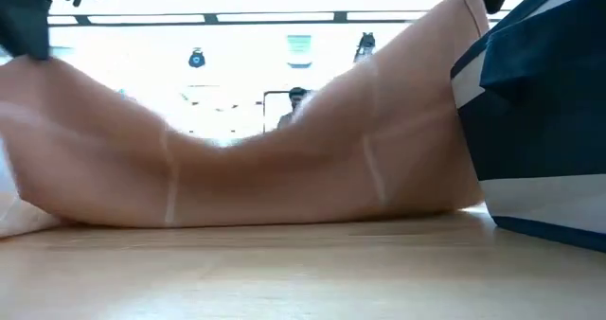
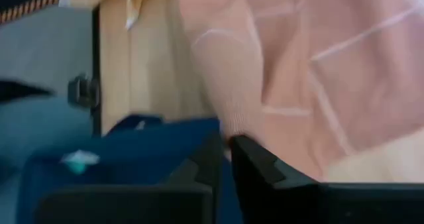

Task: Fold towel
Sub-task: Fold the brown towel

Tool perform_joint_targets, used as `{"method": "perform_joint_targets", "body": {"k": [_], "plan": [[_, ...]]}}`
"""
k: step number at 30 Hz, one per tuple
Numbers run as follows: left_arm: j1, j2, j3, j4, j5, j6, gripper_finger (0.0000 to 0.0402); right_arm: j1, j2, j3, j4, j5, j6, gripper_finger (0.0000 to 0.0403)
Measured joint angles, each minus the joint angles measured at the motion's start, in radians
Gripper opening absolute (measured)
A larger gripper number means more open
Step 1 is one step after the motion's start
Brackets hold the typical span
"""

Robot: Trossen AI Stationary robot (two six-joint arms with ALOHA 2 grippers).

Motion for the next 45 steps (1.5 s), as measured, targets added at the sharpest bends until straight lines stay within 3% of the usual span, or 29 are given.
{"method": "perform_joint_targets", "body": {"k": [7,12,16,19,24,27,33,38,45], "plan": [[-0.005,0.031,0.002,0.155,0.172,0.067,0.0106,0.007,0.003,0.013,-0.189,-0.07,0.1,0.0092],[-0.007,0.008,0.002,0.149,0.177,0.086,0.0115,0.006,-0.039,0.019,-0.264,-0.032,0.145,0.0114],[0.004,-0.016,0.003,-0.012,0.082,0.089,0.0114,0.006,-0.063,0.02,-0.258,0.087,0.143,0.0123],[0.024,-0.018,0.001,-0.15,-0.046,0.161,0.0114,0.006,-0.074,0.02,-0.256,0.14,0.133,0.0126],[0.071,-0.009,-0.057,-0.048,-0.297,0.595,0.0124,0.006,-0.071,0.02,-0.227,0.18,0.117,0.0124],[0.118,-0.01,-0.138,0.052,-0.308,0.778,0.013,0.006,-0.064,0.02,-0.22,0.183,0.116,0.0125],[0.222,-0.019,-0.342,0.204,-0.278,0.819,0.0121,0.006,-0.064,0.014,-0.206,0.184,0.11,0.013],[0.26,-0.033,-0.433,0.404,-0.389,0.92,0.0107,0.006,-0.059,0.013,-0.193,0.186,0.1,0.0126],[0.347,-0.04,-0.553,0.595,-0.39,1.01,0.01,0.006,-0.048,0.008,-0.175,0.201,0.087,0.0133]]}}
